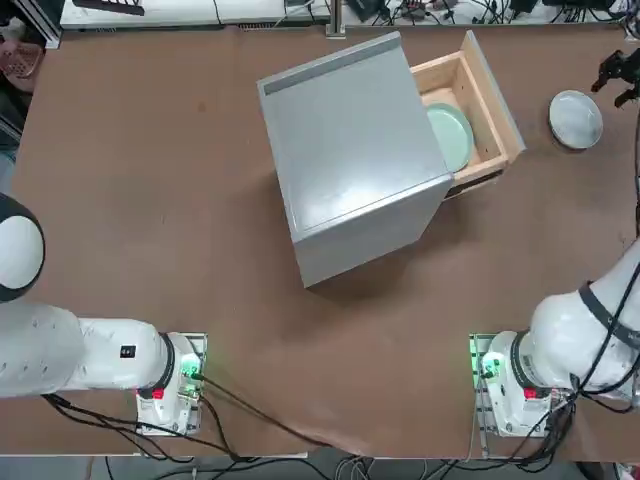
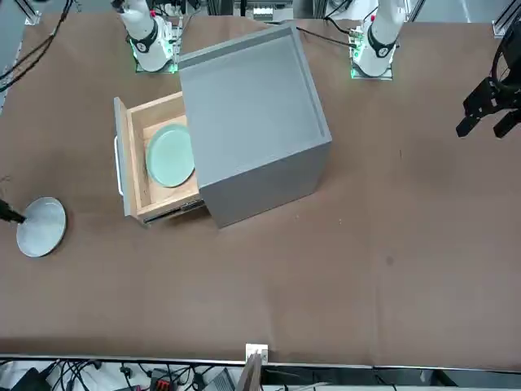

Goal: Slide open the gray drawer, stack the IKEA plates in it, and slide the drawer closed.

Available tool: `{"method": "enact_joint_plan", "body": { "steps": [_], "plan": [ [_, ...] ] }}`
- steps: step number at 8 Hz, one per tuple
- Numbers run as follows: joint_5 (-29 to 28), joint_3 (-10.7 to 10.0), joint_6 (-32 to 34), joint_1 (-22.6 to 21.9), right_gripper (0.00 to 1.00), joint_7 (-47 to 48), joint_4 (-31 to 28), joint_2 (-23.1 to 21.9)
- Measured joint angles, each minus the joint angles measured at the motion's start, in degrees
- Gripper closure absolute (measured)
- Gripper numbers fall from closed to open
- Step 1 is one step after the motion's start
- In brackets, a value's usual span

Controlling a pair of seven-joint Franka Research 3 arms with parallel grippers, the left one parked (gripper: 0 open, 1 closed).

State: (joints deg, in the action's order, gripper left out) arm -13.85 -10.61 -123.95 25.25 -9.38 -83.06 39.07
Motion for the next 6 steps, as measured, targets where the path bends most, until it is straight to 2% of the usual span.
{"method": "enact_joint_plan", "body": {
  "steps": [2,4,6],
  "plan": [
    [-1.5,0.1,-1.5,2.7,0.09,0.0,1.5,3.8],
    [-2.1,0.1,-3.8,3.3,0.19,0.1,1.6,6.1],
    [-2.4,0.1,-5.6,3.9,0.21,0.1,1.7,7.9]
  ]
}}
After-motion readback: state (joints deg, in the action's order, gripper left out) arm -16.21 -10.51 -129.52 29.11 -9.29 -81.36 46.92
